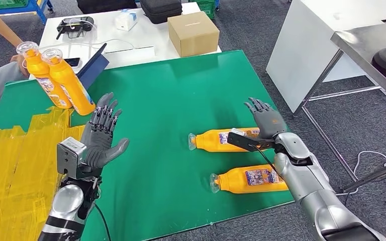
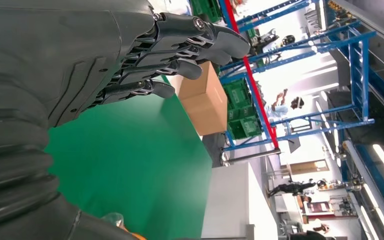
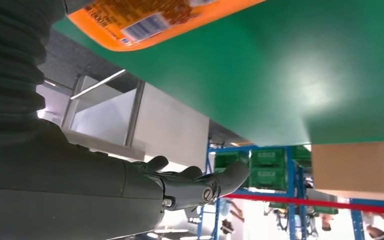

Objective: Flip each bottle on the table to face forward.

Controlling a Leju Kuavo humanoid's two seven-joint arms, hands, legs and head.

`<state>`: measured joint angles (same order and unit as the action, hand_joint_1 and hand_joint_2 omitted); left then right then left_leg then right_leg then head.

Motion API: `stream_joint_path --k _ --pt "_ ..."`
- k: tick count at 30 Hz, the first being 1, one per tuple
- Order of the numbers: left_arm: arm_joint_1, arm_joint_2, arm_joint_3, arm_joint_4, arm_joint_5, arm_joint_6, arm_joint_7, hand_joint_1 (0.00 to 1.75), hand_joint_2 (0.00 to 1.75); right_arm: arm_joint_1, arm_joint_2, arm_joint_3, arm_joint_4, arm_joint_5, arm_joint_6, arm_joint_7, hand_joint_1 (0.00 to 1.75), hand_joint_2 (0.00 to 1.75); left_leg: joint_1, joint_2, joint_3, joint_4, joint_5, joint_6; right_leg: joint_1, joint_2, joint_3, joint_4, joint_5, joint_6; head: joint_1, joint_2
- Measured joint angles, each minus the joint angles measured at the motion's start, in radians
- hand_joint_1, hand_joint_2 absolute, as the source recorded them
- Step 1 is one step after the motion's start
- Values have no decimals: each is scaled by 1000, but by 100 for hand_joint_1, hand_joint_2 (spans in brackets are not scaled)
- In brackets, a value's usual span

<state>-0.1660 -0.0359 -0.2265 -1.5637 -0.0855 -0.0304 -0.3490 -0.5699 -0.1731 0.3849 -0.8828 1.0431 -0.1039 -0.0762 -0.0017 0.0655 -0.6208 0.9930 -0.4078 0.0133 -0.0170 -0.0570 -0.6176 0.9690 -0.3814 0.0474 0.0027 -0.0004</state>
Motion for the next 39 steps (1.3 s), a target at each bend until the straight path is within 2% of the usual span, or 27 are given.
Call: stream_joint_path --k 8,14,25,29,34,39 --pt "-11 0 -8 0 3 3 -7 0 175 -66 27 57 112 -55 70 -52 0 175 0 0 1 0 0 0 0 0 0 0 0 0 0 0" --pt "-14 0 -10 3 16 11 -15 0 175 -72 36 84 135 -171 137 -131 0 175 0 0 1 0 0 0 0 0 1 0 0 0 0 0" --pt "-15 0 -10 10 20 15 -19 0 175 -72 37 99 135 -198 155 -138 0 175 0 0 1 0 0 0 0 0 1 0 0 0 0 0" --pt "-15 1 -10 18 22 18 -21 0 175 -71 32 139 111 -288 207 -163 0 175 0 0 1 0 0 0 0 0 0 0 0 0 0 0" --pt "-19 2 -10 31 22 21 -22 0 175 -71 19 185 92 -329 217 -149 0 175 0 0 1 0 0 0 0 0 0 0 0 0 0 0" --pt "-18 4 -8 34 22 25 -24 0 175 -71 0 230 89 -289 189 -77 0 175 0 0 0 0 0 0 0 0 0 0 0 0 0 0"
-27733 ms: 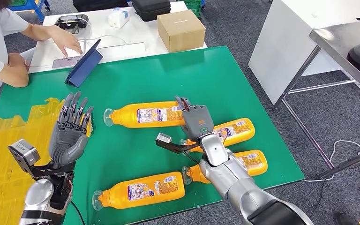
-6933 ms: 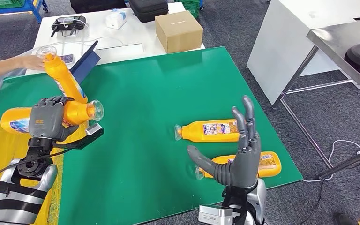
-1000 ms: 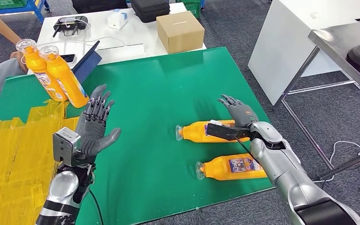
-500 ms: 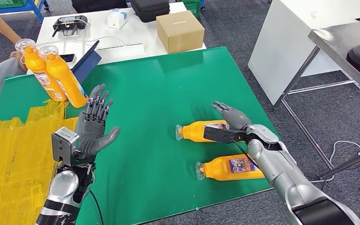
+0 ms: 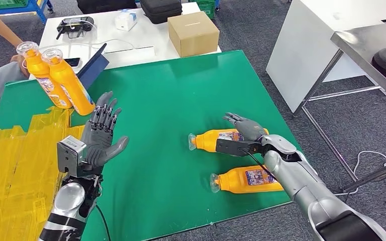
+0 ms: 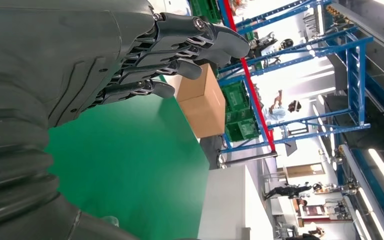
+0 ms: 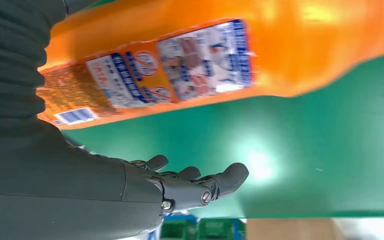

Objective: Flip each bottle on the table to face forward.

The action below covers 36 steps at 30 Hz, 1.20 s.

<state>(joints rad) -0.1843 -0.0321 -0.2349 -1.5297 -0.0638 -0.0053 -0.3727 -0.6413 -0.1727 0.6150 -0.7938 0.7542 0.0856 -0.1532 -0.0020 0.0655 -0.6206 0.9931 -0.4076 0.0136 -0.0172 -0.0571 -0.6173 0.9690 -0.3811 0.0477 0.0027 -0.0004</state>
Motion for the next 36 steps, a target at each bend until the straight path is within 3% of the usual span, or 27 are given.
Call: stream_joint_path --k 8,22,25,29,31,36 --pt "-1 0 1 0 -7 5 2 0 175 -7 -2 65 67 72 -35 60 0 175 0 0 0 0 0 0 0 0 0 0 0 0 0 0" --pt "-5 0 2 4 -7 12 2 0 175 -50 -2 108 164 94 -18 75 1 175 0 0 0 0 0 0 0 0 0 0 0 0 0 0" --pt "-10 0 2 10 -6 14 2 0 175 -61 1 114 190 103 -12 84 28 175 0 0 0 0 0 0 0 0 0 0 0 0 0 0" --pt "-14 0 2 16 -6 15 2 0 175 -78 4 124 229 137 -7 110 160 175 0 0 1 0 0 0 0 0 1 0 0 0 0 0" --pt "-15 0 2 18 -6 15 2 0 175 -84 6 129 243 147 -8 115 173 175 0 0 2 0 0 0 0 0 1 0 0 0 0 0" --pt "-15 0 2 18 -4 16 1 0 175 -94 14 138 266 162 -20 126 173 175 0 0 3 0 0 0 0 0 3 0 0 0 0 0"
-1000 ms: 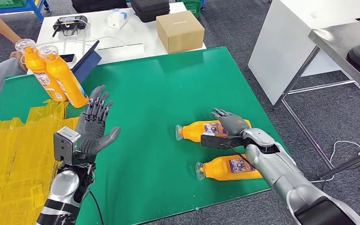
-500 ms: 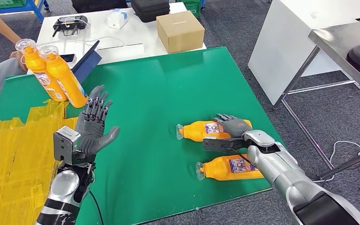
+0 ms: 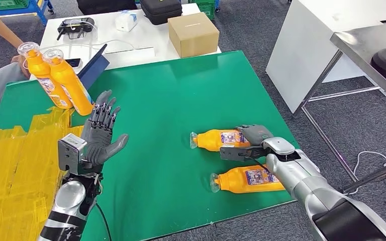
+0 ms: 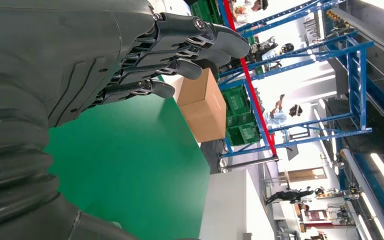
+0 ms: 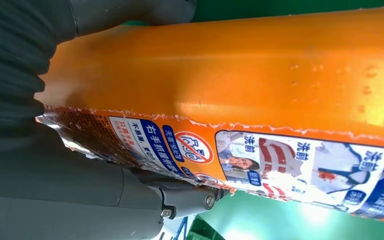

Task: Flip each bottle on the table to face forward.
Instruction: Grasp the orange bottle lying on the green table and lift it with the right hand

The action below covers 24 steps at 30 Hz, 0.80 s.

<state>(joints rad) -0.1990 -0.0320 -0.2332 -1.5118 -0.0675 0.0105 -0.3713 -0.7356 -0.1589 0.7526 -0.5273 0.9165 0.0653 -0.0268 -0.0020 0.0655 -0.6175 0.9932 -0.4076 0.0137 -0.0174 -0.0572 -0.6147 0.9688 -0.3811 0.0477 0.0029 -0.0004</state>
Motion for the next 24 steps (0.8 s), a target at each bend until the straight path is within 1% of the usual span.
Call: stream_joint_path --k 4,6,8,10,13,19,21,24 --pt "0 0 0 0 0 0 0 0 175 -5 5 0 12 8 -12 9 175 175 0 0 0 0 0 0 0 0 0 0 0 0 0 0" --pt "0 0 0 0 0 0 0 0 175 -5 8 0 14 20 -37 19 175 175 0 0 0 0 0 0 0 0 1 0 0 0 0 0" --pt "1 0 0 -1 -1 0 2 0 175 3 14 -3 14 32 -97 41 175 175 0 0 0 0 0 0 0 0 1 0 0 0 0 0" --pt "6 0 1 -5 -4 -2 11 0 175 24 22 -19 2 46 -190 70 175 175 0 0 0 0 0 0 0 0 0 0 0 0 0 0" --pt "21 0 4 -25 -14 -8 27 0 175 80 30 -77 -69 92 -318 109 175 175 0 0 -1 0 0 0 0 0 0 0 0 0 0 0" --pt "37 0 11 -59 -22 -30 44 0 175 192 46 -223 -273 189 -458 139 175 175 0 -1 -3 0 0 0 0 -1 -2 0 0 0 0 0" --pt "39 0 11 -65 -22 -35 46 0 175 223 55 -275 -345 200 -480 139 175 175 0 -1 -3 0 0 0 0 -1 -2 0 0 0 0 0" --pt "40 0 12 -69 -21 -39 47 0 175 252 64 -324 -416 188 -491 127 175 175 0 -1 -3 0 0 0 0 -1 -2 0 0 0 0 0"
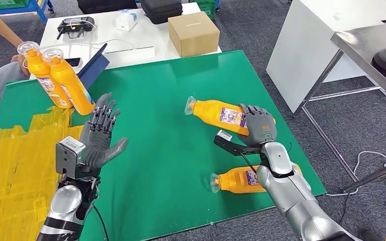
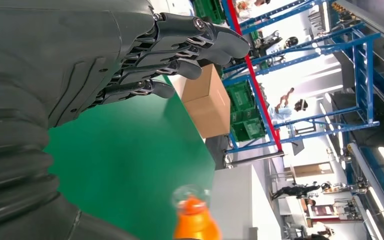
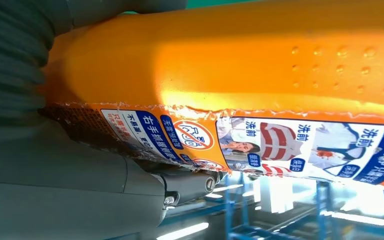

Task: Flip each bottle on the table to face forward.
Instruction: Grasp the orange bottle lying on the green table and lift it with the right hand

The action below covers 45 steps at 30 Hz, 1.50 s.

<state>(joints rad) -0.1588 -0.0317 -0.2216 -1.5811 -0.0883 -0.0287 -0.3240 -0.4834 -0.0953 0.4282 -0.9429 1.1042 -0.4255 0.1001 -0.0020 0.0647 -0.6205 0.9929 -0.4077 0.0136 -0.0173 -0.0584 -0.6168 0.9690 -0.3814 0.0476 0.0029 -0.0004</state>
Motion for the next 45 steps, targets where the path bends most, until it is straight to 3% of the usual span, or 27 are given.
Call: stream_joint_path --k 6,12,22,27,30,45 --pt "5 6 0 -7 20 -31 3 0 175 104 34 -115 -207 -218 -91 -158 175 175 0 0 0 0 0 0 0 0 0 0 0 0 0 0" --pt "5 16 -18 -8 27 -47 4 0 175 197 71 -176 -406 -457 -29 -277 175 175 0 0 0 0 0 0 0 0 -1 0 0 0 0 0" --pt "5 23 -36 -8 27 -51 4 0 175 231 92 -199 -491 -509 -6 -300 175 175 0 0 -1 0 0 0 0 0 -1 0 0 0 0 0" --pt "-1 25 -63 -6 31 -55 4 0 175 238 114 -205 -510 -771 119 -364 175 175 0 0 -1 0 0 0 0 0 -2 0 0 0 0 0" --pt "-10 26 -94 1 34 -57 4 0 175 239 134 -203 -515 -858 178 -386 175 175 0 1 -1 0 0 0 0 0 -2 0 0 0 0 0" --pt "-57 26 -172 30 40 -64 4 0 175 208 213 -105 -437 -895 230 -392 175 175 0 0 -1 0 0 0 0 0 -2 0 0 0 0 0"
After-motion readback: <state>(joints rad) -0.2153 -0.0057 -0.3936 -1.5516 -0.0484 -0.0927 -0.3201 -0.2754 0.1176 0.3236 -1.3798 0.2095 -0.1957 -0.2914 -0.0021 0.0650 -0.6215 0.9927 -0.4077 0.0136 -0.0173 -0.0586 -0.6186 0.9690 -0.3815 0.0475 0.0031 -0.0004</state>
